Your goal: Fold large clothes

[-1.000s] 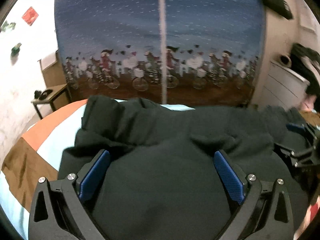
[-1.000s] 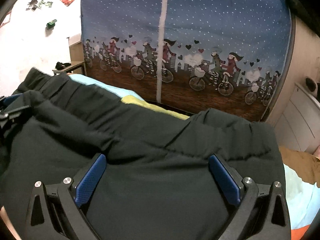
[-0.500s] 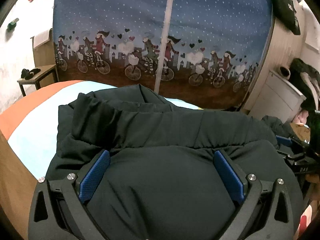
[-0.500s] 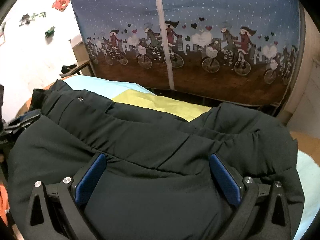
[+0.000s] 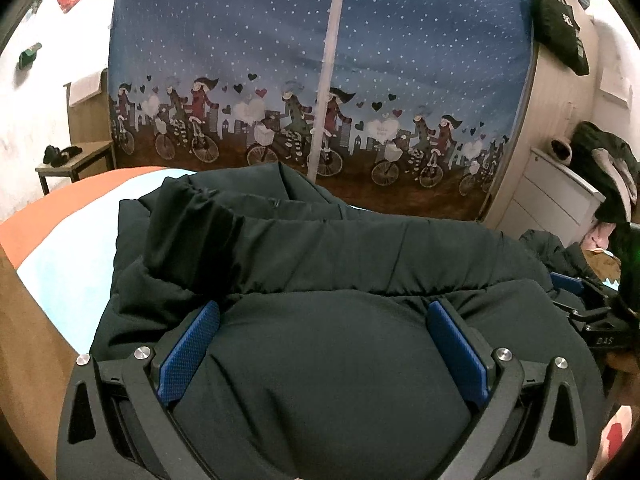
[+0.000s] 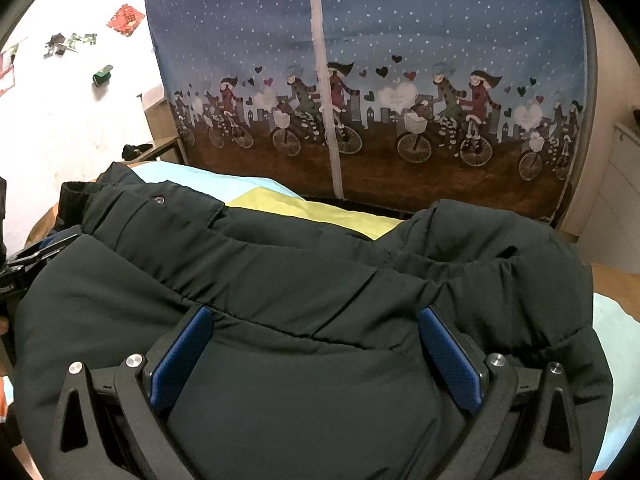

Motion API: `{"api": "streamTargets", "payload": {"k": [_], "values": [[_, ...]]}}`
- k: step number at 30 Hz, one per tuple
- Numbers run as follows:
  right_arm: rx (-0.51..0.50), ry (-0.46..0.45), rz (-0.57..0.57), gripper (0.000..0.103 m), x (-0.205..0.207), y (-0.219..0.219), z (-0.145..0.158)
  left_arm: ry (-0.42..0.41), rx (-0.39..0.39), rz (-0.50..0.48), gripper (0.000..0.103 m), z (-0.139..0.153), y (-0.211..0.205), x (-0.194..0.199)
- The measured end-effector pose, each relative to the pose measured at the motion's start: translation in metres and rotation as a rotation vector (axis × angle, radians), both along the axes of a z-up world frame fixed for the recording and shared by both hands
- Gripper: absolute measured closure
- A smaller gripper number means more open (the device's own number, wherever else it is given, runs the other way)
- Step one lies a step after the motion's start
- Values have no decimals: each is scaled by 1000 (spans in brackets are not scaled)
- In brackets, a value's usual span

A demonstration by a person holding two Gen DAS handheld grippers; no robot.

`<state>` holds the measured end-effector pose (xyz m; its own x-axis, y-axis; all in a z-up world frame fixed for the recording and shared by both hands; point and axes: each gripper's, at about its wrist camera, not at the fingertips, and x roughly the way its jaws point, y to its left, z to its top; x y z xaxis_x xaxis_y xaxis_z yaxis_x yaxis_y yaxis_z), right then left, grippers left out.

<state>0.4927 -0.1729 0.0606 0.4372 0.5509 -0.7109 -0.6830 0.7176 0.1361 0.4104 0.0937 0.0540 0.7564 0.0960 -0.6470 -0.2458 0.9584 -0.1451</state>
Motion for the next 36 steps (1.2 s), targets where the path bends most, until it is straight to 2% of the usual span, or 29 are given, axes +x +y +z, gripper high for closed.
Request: {"api": "streamTargets", "payload": {"k": [5,9,12,19,21,27,31,36], "values": [[5,-53,-13,0,-10,-3,3,-19,17,-4,1,0,-5,-6],[4,-41,-13,0,-10,-4,4,-12,9,-17,1,4,-4,-10],[-15,-13,-22,0,-9,-9,11,-7,52,-17,1,12,-6,-18],[-23,-50,-61,0,-24,-46,35,-52,117,-39,1,37,2,-55],[-32,-49,-80,0,-24,-59,37,-37,99,-31,1,38,11,-62],[-34,-12,-160,0,-21,-102,38,63,-47,54,1,27,53,-72],[-45,57,-203,0,-15,-123,28,145,-171,72,1,13,78,-73],[-8,189,-228,0,0,-144,5,203,-214,34,1,1,86,-69]]}}
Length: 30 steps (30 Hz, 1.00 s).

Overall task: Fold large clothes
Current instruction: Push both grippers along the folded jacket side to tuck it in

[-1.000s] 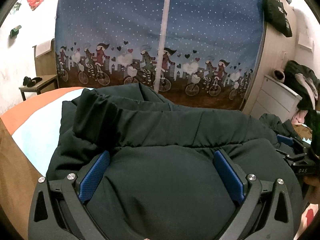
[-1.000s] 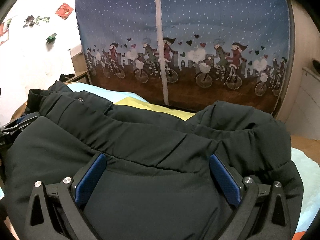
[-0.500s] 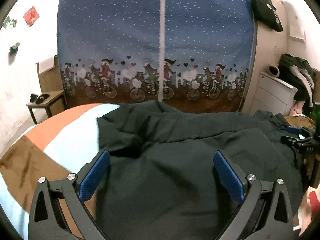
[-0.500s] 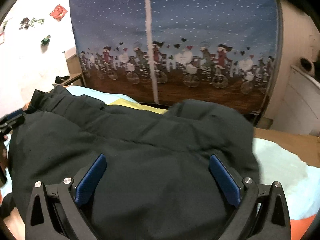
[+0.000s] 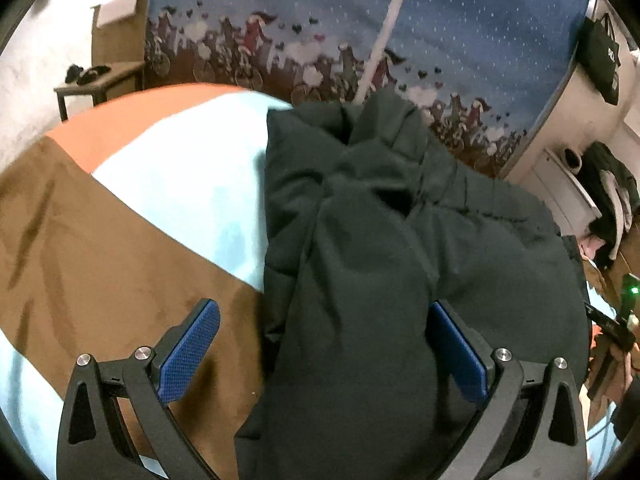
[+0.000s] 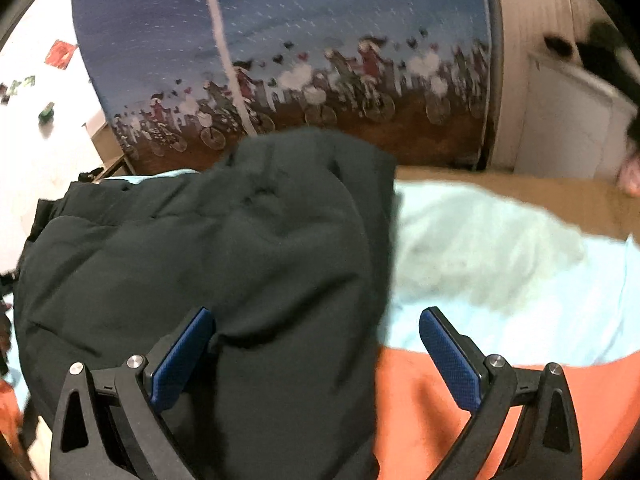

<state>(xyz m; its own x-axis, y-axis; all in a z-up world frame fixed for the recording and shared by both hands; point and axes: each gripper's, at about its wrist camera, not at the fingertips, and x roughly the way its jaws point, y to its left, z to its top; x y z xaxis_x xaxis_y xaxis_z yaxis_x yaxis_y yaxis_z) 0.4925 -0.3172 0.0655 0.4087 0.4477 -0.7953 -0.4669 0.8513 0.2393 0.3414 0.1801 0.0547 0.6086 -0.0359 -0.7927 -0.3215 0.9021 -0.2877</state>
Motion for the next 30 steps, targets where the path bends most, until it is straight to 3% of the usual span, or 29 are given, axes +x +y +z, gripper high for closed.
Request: {"api": "streamTargets", "payload": {"k": [4,7,10,11,30], "values": [[115,158,32,0,18,-9,-25,31,-41,-35,1,-12,2,8],[245,276,20,0,29,-22,-42,32,-139,-41,1,-24,13,9],[270,264,33,0,27,-27,-42,21,-282,-33,1,-37,31,9],[269,257,36,0,26,-26,-41,9,-298,-35,1,-39,35,8],[305,290,143,0,25,-11,-46,-78,-238,-50,1,-46,22,-11]]}}
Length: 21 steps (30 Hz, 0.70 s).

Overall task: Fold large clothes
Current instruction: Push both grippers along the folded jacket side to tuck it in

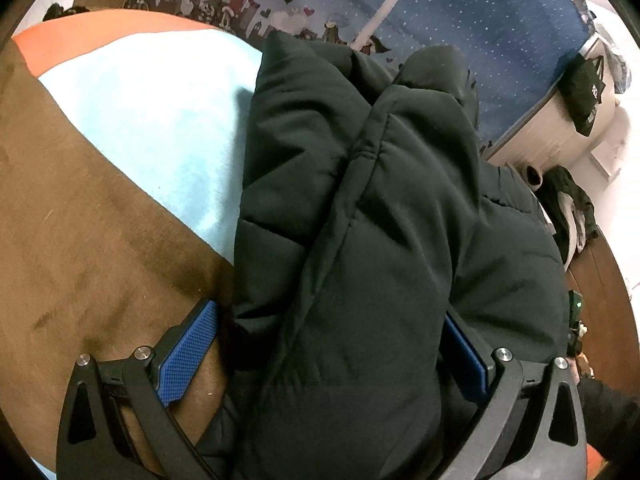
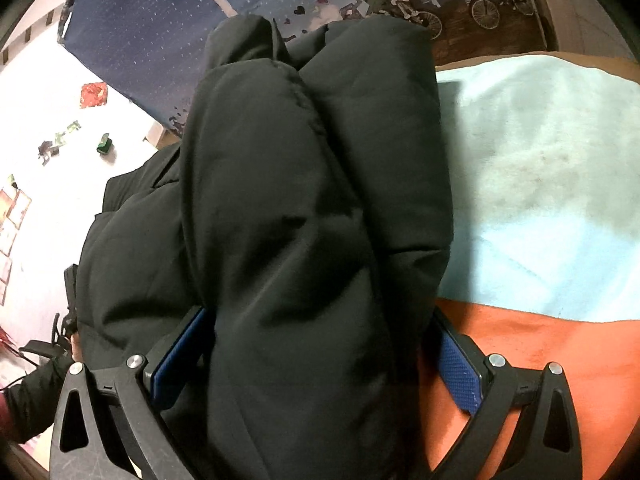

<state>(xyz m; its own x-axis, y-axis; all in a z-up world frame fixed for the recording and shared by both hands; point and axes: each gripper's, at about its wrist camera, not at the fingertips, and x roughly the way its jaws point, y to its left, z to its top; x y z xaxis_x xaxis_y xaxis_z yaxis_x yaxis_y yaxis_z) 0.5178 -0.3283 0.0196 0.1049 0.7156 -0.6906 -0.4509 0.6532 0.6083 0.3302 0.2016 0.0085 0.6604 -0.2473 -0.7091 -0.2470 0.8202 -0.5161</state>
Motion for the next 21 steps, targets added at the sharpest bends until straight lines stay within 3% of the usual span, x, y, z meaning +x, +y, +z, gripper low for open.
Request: {"api": "streamTargets", "payload": {"k": [17,21], "values": [[-39,70,-77,0,5,-4,0,100,-74,21,1,-3,-9,3],[-69,50,-107,0,-2,0,5,115,-59,41,1,-1,-14,6]]}}
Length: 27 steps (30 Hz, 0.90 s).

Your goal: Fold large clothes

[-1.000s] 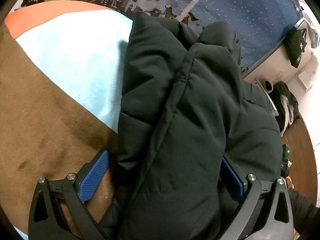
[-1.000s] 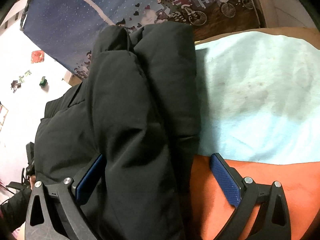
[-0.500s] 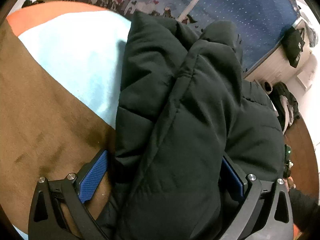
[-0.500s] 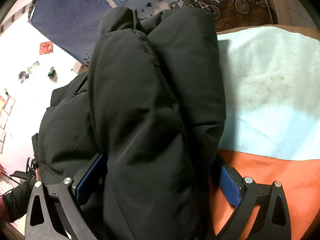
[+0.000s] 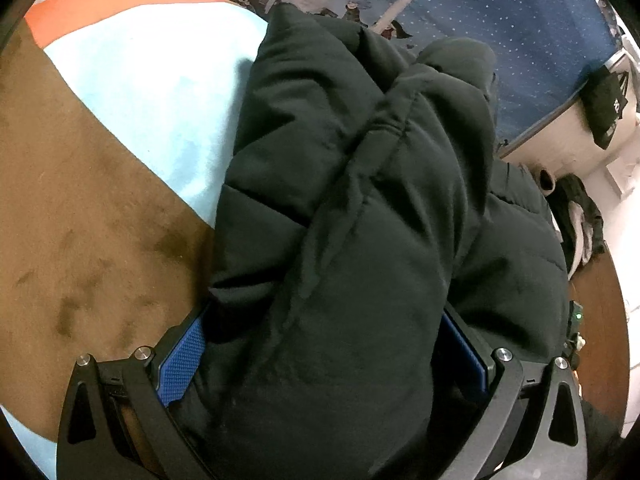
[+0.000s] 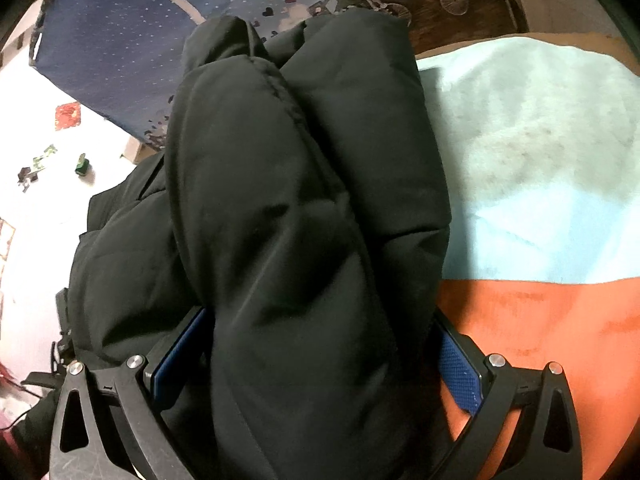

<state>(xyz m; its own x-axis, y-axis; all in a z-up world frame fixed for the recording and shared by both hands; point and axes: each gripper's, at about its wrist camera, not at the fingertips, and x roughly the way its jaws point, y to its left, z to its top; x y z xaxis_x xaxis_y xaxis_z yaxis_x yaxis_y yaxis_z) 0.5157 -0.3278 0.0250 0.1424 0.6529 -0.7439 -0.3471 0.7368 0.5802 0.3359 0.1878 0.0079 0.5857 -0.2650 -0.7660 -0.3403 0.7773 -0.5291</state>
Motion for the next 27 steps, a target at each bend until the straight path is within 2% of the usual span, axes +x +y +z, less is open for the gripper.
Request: {"api": "streamTargets", "payload": {"k": [5,8,10,11,13,16,19,27], "values": [[7,-10,-37,15,-10,-1,8,7,7,15,4,6,-3,0],[31,-5,-54,31,-13,-7,12,-1,45,9,19,17,-10,1],[44,-6,-56,44,-16,-9,17,-6,77,3,34,23,-13,0],[46,-9,-55,47,-18,-9,19,-7,91,6,37,26,-15,-1],[52,-21,-51,60,-20,-10,27,-9,115,14,55,34,-19,-2],[34,-67,-36,73,-24,-6,45,-14,196,6,69,50,-33,0],[49,-98,-44,79,-29,-8,63,-24,242,11,77,66,-44,0],[83,-187,-1,82,-48,-4,106,-108,291,-17,82,119,-66,-3]]}}
